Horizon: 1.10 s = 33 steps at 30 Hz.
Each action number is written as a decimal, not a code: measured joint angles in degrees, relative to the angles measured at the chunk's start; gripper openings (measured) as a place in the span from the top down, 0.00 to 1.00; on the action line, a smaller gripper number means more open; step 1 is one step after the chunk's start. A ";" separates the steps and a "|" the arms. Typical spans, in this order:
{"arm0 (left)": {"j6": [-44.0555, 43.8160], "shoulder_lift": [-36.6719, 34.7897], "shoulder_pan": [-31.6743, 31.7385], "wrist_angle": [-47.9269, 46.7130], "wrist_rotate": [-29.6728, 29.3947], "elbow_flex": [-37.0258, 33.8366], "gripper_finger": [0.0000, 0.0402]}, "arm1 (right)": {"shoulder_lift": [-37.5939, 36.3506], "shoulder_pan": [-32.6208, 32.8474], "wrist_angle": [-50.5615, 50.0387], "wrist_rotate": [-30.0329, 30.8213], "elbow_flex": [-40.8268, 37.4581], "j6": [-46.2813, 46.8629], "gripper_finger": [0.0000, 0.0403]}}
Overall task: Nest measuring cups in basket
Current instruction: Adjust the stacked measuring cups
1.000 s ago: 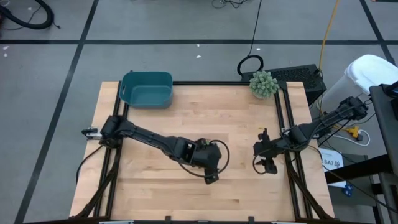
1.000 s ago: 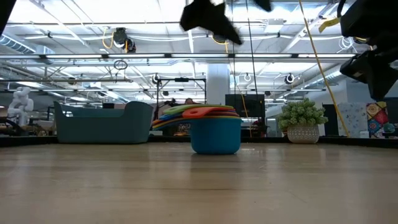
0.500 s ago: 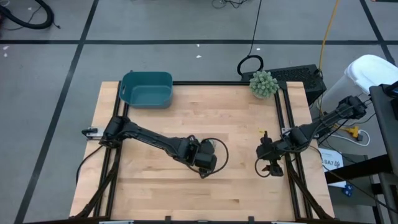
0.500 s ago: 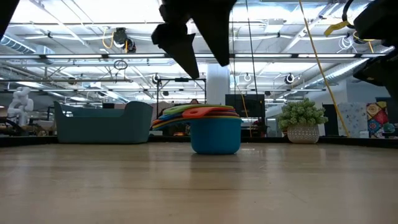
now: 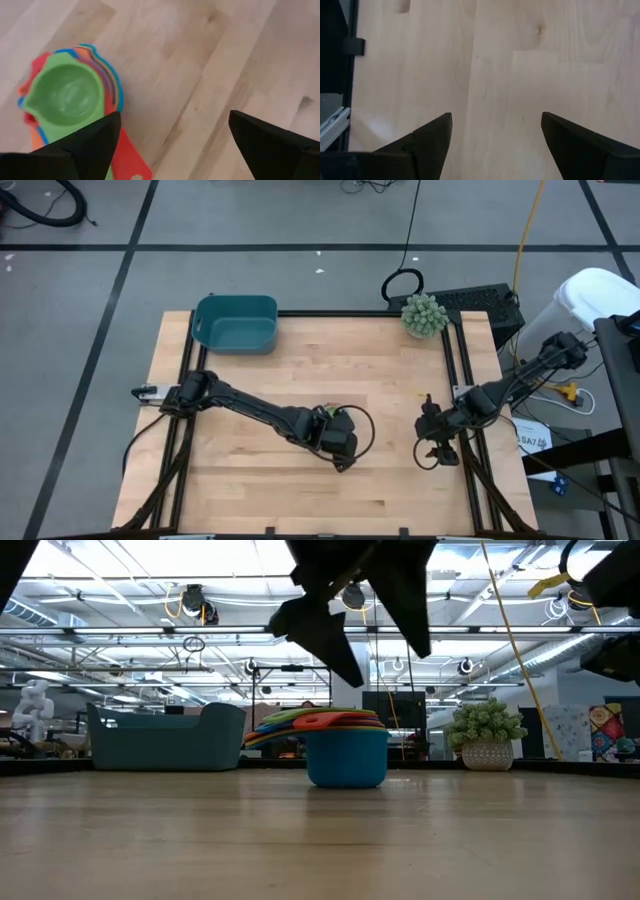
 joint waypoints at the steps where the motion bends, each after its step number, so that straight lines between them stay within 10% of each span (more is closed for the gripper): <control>1: 0.05 -0.10 0.09 -0.76 -0.50 0.00 0.07 | -0.05 0.28 -0.28 -0.01 -0.37 0.74 0.26; 33: -6.23 -0.01 1.43 -19.69 -6.11 0.00 0.01 | -0.15 1.95 -0.13 -3.04 -3.03 7.34 0.26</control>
